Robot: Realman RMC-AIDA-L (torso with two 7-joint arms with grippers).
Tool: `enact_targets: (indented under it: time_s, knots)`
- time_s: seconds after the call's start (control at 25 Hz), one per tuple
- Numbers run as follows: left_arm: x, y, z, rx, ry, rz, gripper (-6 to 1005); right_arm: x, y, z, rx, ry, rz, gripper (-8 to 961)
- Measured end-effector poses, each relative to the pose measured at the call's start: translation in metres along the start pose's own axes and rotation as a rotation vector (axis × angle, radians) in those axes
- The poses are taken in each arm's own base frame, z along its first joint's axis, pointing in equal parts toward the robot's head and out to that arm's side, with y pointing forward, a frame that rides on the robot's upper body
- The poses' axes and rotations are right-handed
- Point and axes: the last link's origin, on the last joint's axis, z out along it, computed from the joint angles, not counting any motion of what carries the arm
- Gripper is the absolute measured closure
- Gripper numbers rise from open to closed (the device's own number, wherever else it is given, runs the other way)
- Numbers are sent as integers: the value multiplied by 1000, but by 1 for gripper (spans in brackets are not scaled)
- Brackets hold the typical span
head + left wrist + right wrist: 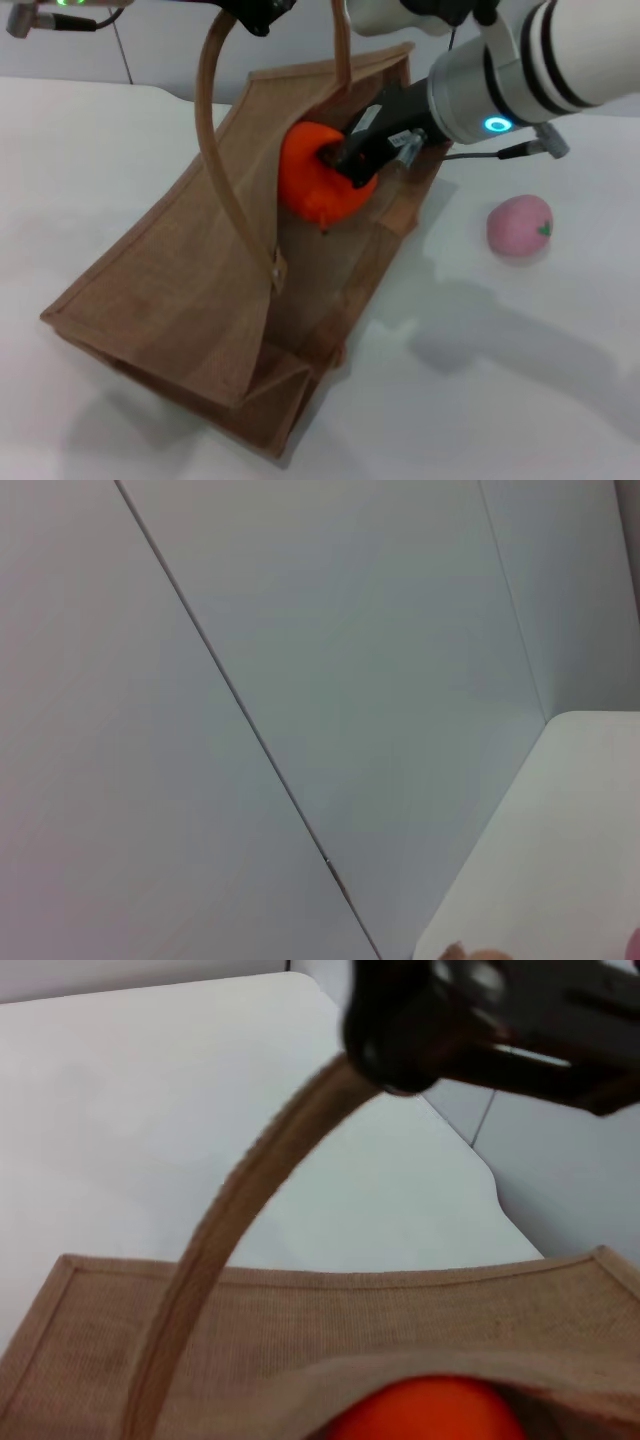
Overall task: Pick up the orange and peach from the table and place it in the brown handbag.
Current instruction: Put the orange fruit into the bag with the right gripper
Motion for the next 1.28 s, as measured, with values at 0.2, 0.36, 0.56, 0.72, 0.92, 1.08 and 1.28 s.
enact_targets:
  time_s: [0.2,0.36,0.56,0.72,0.92,1.08,1.28]
  knots:
    - [1,0,0,1,1,0,877,-1,-5,14,-20,-21,23,776]
    - [3,0,1,1,5,4,877,-3,-4,21,-14,-57,8,711]
    - [6,1,1,-5,14,7,877,-9,-4,26,17,-103,-10,610]
    - [11,4,-1,-6,26,20,877,-5,-7,32,35,-107,0,507]
    - [13,6,-8,10,37,14,878,6,-17,37,60,-86,24,296]
    - [12,6,-10,15,38,12,878,14,-27,42,84,-71,49,166]
    - [12,6,-10,15,38,10,878,15,-33,50,92,-34,57,128]
